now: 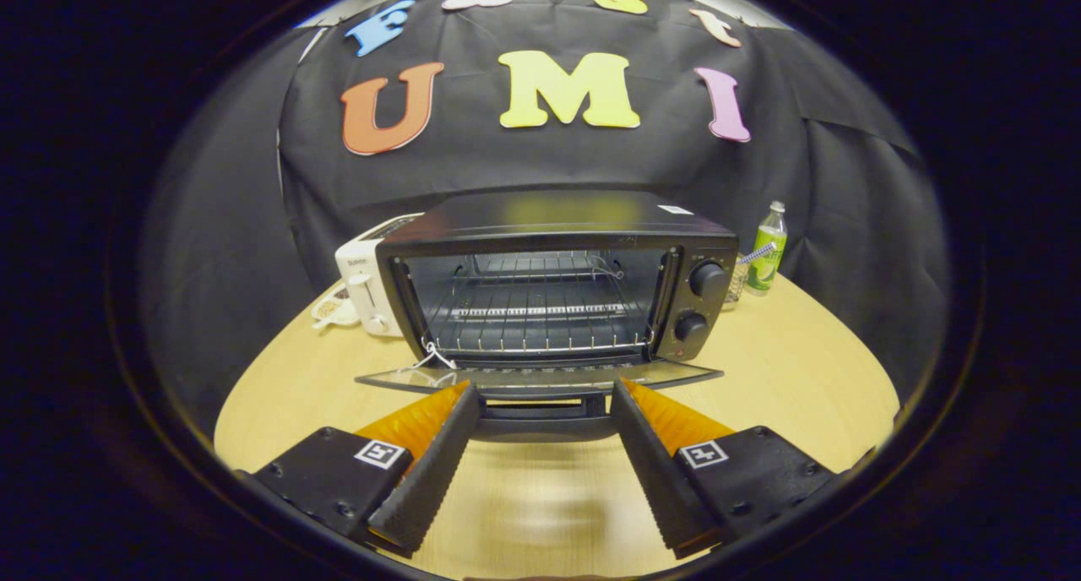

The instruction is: Open the toaster oven, put the food inside, and close the toaster oven door.

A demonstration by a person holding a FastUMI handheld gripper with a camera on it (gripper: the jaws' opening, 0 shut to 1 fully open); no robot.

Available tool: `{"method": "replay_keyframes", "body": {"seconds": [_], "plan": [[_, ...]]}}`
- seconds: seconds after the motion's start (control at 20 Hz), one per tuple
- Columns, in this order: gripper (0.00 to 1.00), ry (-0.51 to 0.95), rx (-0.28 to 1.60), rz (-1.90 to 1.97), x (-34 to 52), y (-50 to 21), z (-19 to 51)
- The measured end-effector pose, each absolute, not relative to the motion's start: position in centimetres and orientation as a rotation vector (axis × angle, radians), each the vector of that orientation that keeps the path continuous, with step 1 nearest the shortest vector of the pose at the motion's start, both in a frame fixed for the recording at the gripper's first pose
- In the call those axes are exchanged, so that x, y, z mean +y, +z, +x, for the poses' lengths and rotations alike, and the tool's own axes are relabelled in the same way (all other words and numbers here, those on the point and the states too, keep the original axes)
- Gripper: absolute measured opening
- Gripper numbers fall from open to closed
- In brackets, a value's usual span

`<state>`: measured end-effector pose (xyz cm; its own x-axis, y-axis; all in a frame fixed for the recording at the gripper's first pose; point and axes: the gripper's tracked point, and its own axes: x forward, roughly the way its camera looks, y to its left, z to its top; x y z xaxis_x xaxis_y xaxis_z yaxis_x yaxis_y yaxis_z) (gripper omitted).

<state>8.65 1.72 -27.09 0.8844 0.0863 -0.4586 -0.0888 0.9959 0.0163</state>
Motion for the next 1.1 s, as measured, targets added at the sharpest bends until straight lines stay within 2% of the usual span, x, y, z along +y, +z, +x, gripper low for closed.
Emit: {"method": "replay_keyframes", "body": {"seconds": [0.85,1.1], "plan": [[1.0,0.102,0.584,0.009,0.5,-33.9,6.3],[0.97,0.206,0.655,0.084,1.9,-32.8,4.7]]}}
